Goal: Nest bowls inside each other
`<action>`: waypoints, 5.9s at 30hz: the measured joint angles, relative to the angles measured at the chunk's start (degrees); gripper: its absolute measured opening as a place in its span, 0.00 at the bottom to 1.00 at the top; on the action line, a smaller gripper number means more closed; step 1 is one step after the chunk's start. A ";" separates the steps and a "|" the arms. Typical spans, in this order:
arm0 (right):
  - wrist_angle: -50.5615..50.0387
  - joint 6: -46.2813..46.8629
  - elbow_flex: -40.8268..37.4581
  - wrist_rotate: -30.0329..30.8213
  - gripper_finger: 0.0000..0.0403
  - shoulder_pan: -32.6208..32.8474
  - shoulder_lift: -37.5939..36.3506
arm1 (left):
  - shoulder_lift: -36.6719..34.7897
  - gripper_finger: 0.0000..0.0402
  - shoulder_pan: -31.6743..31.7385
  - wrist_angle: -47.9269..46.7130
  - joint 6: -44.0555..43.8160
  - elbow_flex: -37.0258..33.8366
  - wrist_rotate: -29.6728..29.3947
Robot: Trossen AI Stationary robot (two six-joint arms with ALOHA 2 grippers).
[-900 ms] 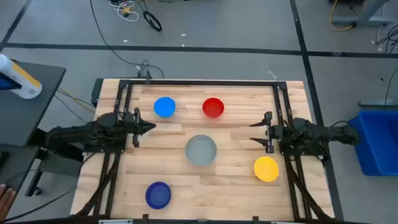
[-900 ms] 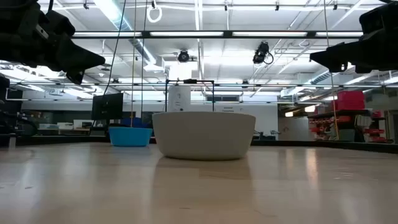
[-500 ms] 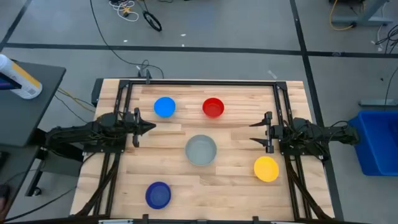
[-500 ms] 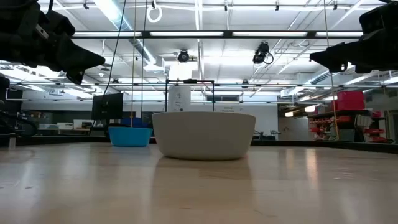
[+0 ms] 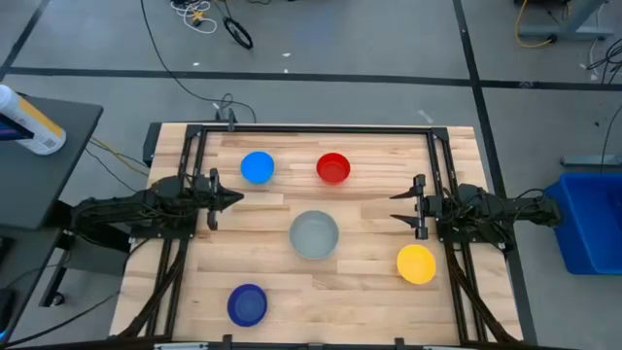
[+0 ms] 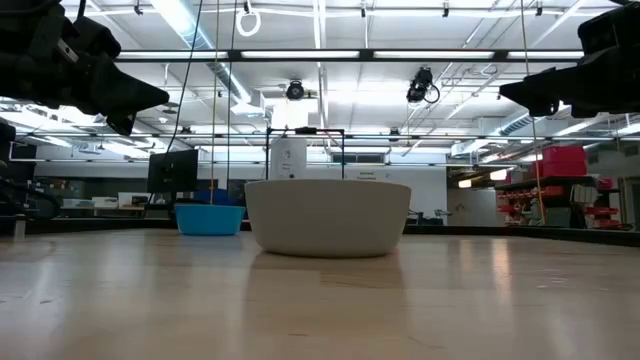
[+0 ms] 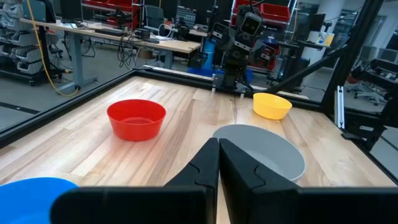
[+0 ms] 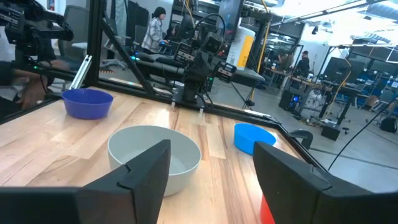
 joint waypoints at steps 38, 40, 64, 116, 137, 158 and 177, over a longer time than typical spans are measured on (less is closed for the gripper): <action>0.00 0.00 0.00 0.00 0.42 -0.01 0.02 | 0.00 0.04 0.00 0.00 0.00 0.00 -0.01; 0.00 0.00 0.00 0.01 0.41 0.00 0.01 | 0.00 0.04 0.00 -0.01 0.00 0.00 -0.01; 0.00 0.00 0.00 0.00 0.32 -0.01 0.01 | 0.00 0.04 -0.02 0.02 0.00 0.00 0.01; 0.91 18.54 0.00 5.36 0.26 0.00 0.00 | 0.02 0.04 0.00 2.74 2.67 0.00 -8.84; 5.85 21.13 0.00 16.49 0.01 0.00 12.89 | 0.02 0.04 0.00 3.03 5.88 0.00 -8.82; 31.42 30.47 0.00 14.67 0.56 0.14 42.68 | 0.02 0.04 0.00 1.61 5.77 0.00 -8.82; -3.56 31.57 23.66 14.90 0.58 9.70 51.23 | 0.00 0.04 -0.02 0.16 6.29 0.00 -8.82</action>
